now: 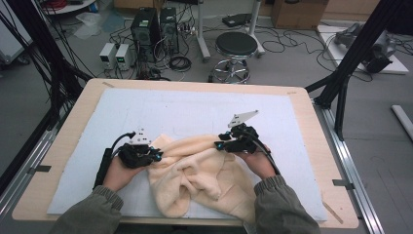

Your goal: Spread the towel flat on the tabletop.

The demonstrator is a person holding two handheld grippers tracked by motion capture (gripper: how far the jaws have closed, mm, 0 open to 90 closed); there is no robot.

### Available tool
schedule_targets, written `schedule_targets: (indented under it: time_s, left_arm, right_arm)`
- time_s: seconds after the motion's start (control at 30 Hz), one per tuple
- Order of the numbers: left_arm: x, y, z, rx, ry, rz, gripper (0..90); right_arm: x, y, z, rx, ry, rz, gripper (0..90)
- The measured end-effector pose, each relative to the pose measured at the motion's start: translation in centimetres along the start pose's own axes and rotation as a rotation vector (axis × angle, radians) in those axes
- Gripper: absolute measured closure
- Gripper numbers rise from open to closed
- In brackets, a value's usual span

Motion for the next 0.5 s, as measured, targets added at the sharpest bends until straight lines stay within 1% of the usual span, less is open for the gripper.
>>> schedule_targets:
  time_s: [0.03,0.1,0.13,0.17,0.2,0.23,0.3,0.37,0.43,0.5]
  left_arm:
    - [0.2,0.2,-0.1,-0.012,0.002,-0.008,73.7]
    - [0.9,0.7,-0.4,-0.037,0.013,-0.036,68.2]
    - [1.5,1.0,-0.6,-0.046,0.024,-0.045,66.1]
    - [1.9,1.3,-0.7,-0.063,0.033,-0.064,64.4]
    - [2.4,1.5,-0.8,-0.079,0.046,-0.084,63.6]
    - [2.9,1.7,-0.8,-0.085,0.055,-0.096,61.5]
    - [3.3,1.7,-0.5,-0.071,0.069,-0.108,54.1]
    - [3.4,1.6,0.1,-0.059,0.066,-0.106,50.7]
    - [3.2,1.1,0.9,-0.018,0.053,-0.103,48.1]
    - [2.6,0.5,1.8,0.027,0.023,-0.104,48.9]
  right_arm:
    - [-0.1,0.2,-0.6,-0.023,-0.009,0.002,59.6]
    - [-0.4,0.3,-1.4,-0.051,-0.021,0.016,60.0]
    - [-0.7,0.2,-1.8,-0.057,-0.033,0.023,60.2]
    - [-1.0,0.0,-2.1,-0.063,-0.034,0.044,60.5]
    - [-1.2,-0.2,-2.2,-0.066,-0.036,0.052,60.6]
    - [-1.3,-0.2,-2.2,-0.068,-0.038,0.057,60.4]
    - [-1.2,0.0,-2.0,-0.079,-0.021,0.059,57.8]
    - [-1.2,0.1,-1.2,-0.068,-0.021,0.039,55.8]
    - [-1.2,-0.1,-0.2,-0.036,-0.025,0.039,55.3]
    - [-1.6,-0.7,0.9,0.006,-0.026,0.046,56.3]
Point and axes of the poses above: each handheld gripper's, and its own axes: z roughly forward along the jaws, y roughly out of its top, x roughly to its left, the point moved 9 cm from there along z, roughly forward along the jaws, and after that the axes turned 12 degrees about y, right-handed, at the moved point
